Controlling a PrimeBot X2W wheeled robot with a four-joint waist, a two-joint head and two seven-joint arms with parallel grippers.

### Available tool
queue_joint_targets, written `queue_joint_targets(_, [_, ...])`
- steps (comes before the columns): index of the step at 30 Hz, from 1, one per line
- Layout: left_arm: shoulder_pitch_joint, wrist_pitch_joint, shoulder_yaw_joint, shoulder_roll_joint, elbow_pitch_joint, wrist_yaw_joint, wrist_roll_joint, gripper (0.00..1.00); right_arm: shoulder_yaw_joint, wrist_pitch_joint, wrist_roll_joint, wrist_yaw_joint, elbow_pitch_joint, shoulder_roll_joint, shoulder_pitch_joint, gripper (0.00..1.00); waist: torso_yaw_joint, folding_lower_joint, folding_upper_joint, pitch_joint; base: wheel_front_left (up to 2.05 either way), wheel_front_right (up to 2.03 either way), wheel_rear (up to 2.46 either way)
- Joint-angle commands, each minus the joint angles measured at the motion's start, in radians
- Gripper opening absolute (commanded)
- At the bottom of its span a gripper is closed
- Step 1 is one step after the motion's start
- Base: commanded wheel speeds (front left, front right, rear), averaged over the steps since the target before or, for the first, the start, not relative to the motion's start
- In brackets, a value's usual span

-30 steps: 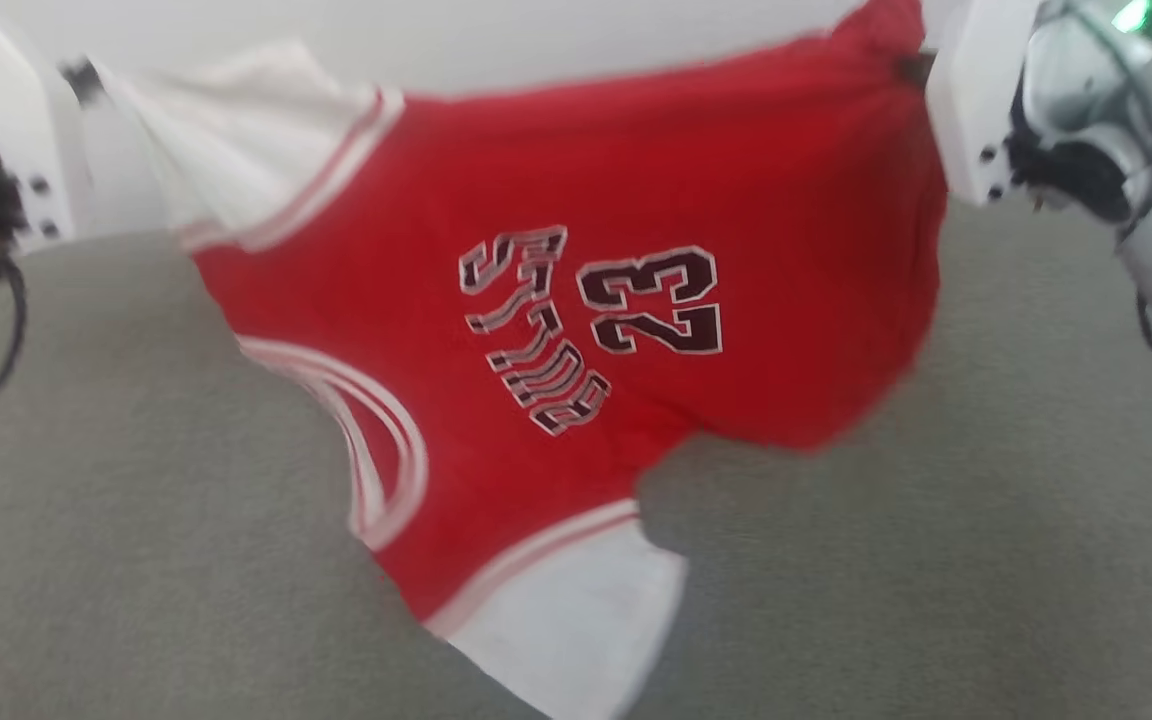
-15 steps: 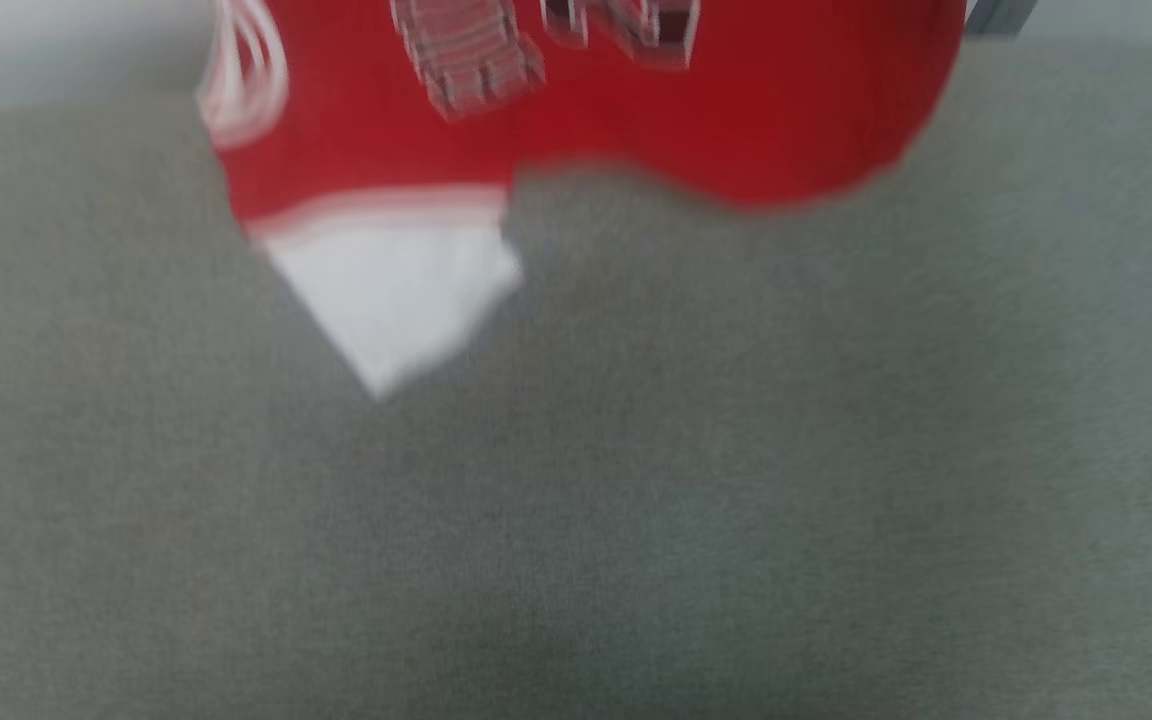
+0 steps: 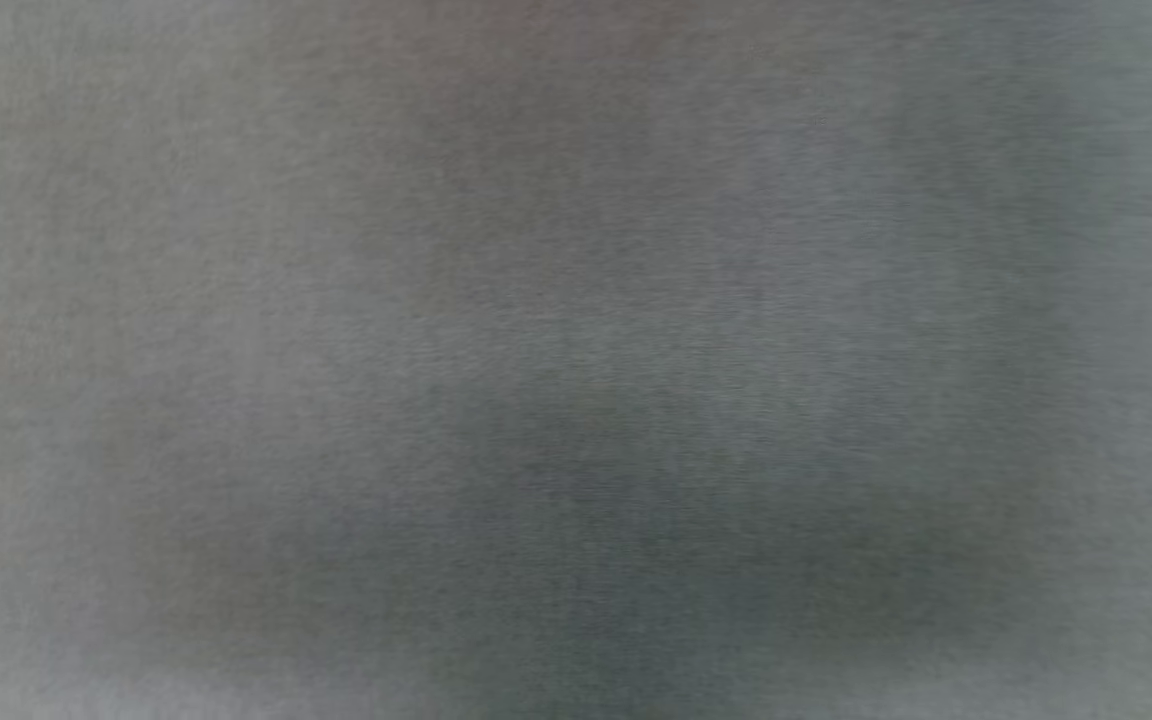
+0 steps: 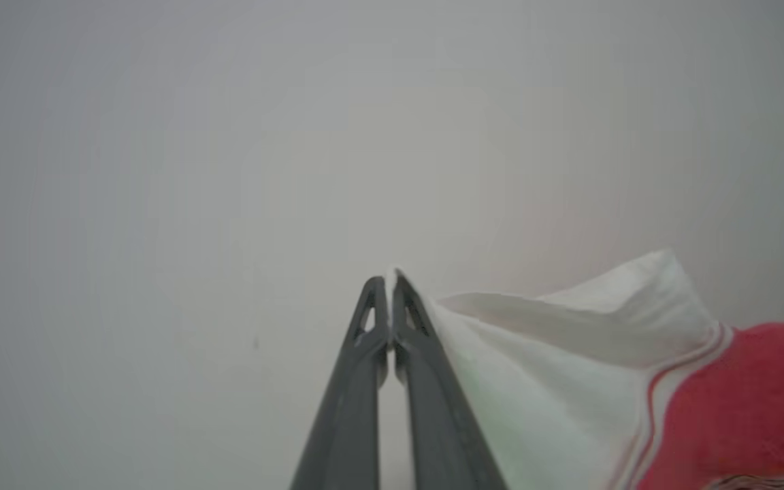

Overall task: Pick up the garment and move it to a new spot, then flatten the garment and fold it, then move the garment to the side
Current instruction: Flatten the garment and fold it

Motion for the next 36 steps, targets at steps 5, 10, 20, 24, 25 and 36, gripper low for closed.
queue_joint_targets(5, [0.115,0.027,-0.016,-0.055,0.130,-0.069,-0.059,0.00,-0.045,0.050,-0.050,-0.001,0.017,0.035,0.118,0.00,0.054,-0.0001,0.0000,-0.010,0.00,0.00,0.00])
queue_joint_targets(10, [0.248,0.145,-0.046,-0.088,0.178,-0.102,-0.132,0.00,-0.030,0.108,-0.040,-0.001,0.023,0.063,0.244,0.00,0.076,-0.0001,0.0000,-0.072,0.00,0.00,0.00])
queue_joint_targets(20, [0.588,0.461,-0.163,-0.013,-0.074,-0.103,-0.376,0.00,0.122,0.193,0.151,-0.001,0.019,0.079,0.493,0.00,0.106,-0.0001,0.0000,-0.223,0.00,0.00,0.00])
queue_joint_targets(24, [0.721,0.513,-0.175,0.035,-0.157,-0.102,-0.432,0.00,0.225,0.256,0.270,-0.001,-0.049,0.059,0.606,0.00,0.108,-0.0001,0.0000,-0.275,0.00,0.00,0.00])
queue_joint_targets(25, [0.758,0.525,-0.180,0.044,-0.180,-0.094,-0.438,0.00,0.255,0.279,0.307,-0.001,-0.079,0.046,0.639,0.00,0.109,-0.0001,0.0000,-0.286,0.00,0.00,0.00])
queue_joint_targets(36, [1.172,0.624,-0.203,0.223,-0.654,0.133,-0.525,0.00,0.538,0.525,0.726,-0.001,-0.643,-0.302,1.011,0.00,0.105,-0.0001,0.0000,-0.361,0.00,0.00,0.00])
